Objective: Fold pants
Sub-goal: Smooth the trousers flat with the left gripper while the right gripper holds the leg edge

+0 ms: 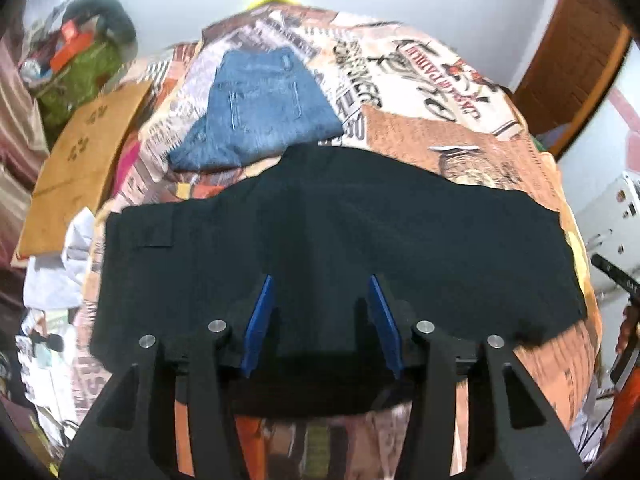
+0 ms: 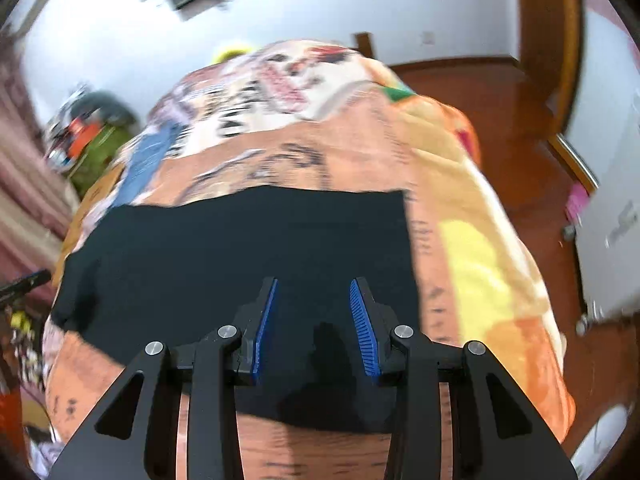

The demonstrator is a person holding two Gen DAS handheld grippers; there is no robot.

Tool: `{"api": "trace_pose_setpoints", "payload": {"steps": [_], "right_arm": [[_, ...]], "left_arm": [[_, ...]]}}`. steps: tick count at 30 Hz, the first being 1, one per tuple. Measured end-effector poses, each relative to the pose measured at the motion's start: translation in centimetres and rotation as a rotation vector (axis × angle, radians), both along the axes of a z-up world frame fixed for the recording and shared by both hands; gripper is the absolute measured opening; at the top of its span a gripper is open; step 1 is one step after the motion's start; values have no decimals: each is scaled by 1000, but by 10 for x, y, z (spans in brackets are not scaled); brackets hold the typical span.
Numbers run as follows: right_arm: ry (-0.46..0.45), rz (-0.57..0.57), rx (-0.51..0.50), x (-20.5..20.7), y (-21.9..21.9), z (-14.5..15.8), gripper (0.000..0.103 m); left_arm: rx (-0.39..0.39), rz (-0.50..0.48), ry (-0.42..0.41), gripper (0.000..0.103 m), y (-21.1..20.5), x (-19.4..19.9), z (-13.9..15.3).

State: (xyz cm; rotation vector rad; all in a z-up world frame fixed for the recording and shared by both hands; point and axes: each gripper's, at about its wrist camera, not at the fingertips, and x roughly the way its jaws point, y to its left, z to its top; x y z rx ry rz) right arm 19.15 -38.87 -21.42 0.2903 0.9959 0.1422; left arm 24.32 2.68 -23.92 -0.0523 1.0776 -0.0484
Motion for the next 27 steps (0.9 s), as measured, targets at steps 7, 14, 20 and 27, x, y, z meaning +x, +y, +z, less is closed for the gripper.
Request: {"api": "trace_pose_setpoints", "payload": {"steps": [7,14,20,27], "right_arm": [[80,-45,67,7,-25,-36,33],[99,-48,81,20,-27,-54,33],[83,-55,111,30,-33,-56,35],[48,-18,53,36,-21,-47,9]], "left_arm": [[27,34,79,58,-14,18,-47],[73,47,47,69,-16,18,-49],[50,60,47,70,-14,21,-51],[64,61,39,70,-16,20,-52]]}}
